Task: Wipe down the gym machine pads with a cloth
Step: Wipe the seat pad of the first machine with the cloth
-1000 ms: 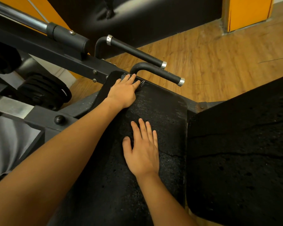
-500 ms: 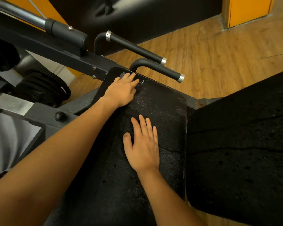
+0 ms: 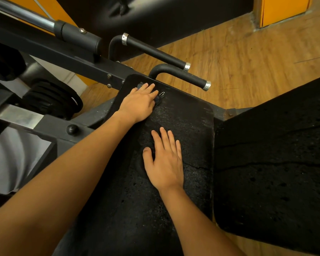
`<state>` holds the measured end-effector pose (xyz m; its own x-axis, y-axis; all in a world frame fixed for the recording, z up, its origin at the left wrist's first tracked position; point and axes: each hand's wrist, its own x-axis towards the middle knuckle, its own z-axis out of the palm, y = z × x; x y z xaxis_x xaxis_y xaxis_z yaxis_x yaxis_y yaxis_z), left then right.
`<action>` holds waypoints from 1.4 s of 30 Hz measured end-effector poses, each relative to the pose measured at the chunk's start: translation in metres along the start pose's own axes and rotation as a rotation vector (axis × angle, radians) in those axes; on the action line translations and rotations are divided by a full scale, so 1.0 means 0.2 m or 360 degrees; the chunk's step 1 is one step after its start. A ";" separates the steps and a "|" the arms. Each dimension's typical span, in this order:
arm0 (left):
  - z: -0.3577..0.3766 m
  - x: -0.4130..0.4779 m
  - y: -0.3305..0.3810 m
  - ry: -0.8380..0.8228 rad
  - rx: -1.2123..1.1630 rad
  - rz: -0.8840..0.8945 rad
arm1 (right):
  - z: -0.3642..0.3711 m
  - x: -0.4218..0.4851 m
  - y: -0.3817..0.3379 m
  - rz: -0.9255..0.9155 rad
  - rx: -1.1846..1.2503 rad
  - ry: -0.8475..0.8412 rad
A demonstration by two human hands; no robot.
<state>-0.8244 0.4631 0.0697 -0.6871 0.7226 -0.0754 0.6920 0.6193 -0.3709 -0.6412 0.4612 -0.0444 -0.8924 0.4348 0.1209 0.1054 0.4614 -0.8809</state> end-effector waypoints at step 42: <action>0.00 -0.20 0.04 -0.0055 0.0033 -0.0024 | -0.01 0.00 0.00 0.0002 -0.0011 -0.0002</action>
<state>-0.7913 0.4404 0.0703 -0.7048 0.7021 -0.1018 0.6772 0.6230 -0.3916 -0.6399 0.4622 -0.0430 -0.8929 0.4341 0.1192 0.1094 0.4661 -0.8779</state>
